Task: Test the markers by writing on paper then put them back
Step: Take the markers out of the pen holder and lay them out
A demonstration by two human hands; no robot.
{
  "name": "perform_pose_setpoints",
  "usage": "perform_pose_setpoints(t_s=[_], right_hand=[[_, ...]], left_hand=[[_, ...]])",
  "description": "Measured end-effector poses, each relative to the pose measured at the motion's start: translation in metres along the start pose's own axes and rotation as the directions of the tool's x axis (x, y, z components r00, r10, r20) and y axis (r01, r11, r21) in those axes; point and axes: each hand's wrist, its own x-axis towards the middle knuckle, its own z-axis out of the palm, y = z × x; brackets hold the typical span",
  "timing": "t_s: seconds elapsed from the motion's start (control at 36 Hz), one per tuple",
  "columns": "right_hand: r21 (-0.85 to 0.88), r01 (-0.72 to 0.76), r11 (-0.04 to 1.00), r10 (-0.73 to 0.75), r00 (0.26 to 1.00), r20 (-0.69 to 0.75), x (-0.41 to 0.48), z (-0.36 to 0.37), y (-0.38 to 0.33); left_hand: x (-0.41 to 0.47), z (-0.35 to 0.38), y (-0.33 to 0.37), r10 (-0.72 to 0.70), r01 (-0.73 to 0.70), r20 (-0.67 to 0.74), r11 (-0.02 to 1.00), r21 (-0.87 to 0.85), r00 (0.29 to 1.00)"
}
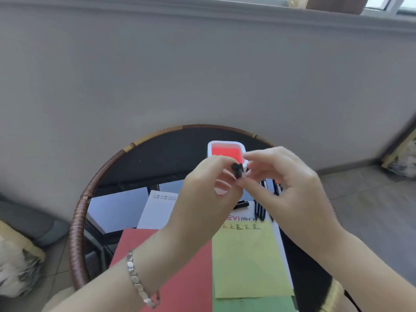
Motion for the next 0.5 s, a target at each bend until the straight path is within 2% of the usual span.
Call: perform_pose_setpoints(t_s=[0.08,0.14,0.22,0.28,0.31,0.33,0.42,0.5], right_hand=[[0.101,-0.259,0.960,0.259,0.966,0.018,-0.013,0.000,0.004],[0.159,-0.444,0.882,0.426,0.895,0.134,-0.019,0.004,0.009],[0.392,-0.684,0.614,0.604,0.728,0.323,-0.027,0.012,0.018],[0.545,-0.709,0.447,0.639,0.680,0.360,-0.031,0.017,0.019],[0.592,-0.698,0.404,0.649,0.674,0.352,-0.032,0.019,0.020],[0.613,-0.684,0.396,0.659,0.676,0.329,-0.033,0.021,0.021],[0.592,-0.645,0.484,0.659,0.713,0.238,-0.037,0.028,0.024],[0.534,-0.616,0.580,0.630,0.754,0.187,-0.040,0.036,0.024]], left_hand=[[-0.005,0.001,0.003,-0.109,0.099,-0.068,0.986,-0.130,0.992],[-0.008,0.000,0.006,-0.195,0.172,-0.063,0.949,-0.263,0.979],[-0.012,0.000,0.001,-0.286,0.268,0.002,0.893,-0.363,0.958],[-0.016,0.000,-0.004,-0.322,0.322,0.057,0.885,-0.335,0.945],[-0.018,0.000,-0.006,-0.338,0.350,0.091,0.887,-0.300,0.937],[-0.020,0.000,-0.009,-0.354,0.375,0.125,0.891,-0.256,0.927],[-0.026,0.000,-0.018,-0.364,0.389,0.212,0.917,-0.089,0.907],[-0.032,-0.001,-0.022,-0.267,0.243,0.368,0.964,0.113,0.891]])
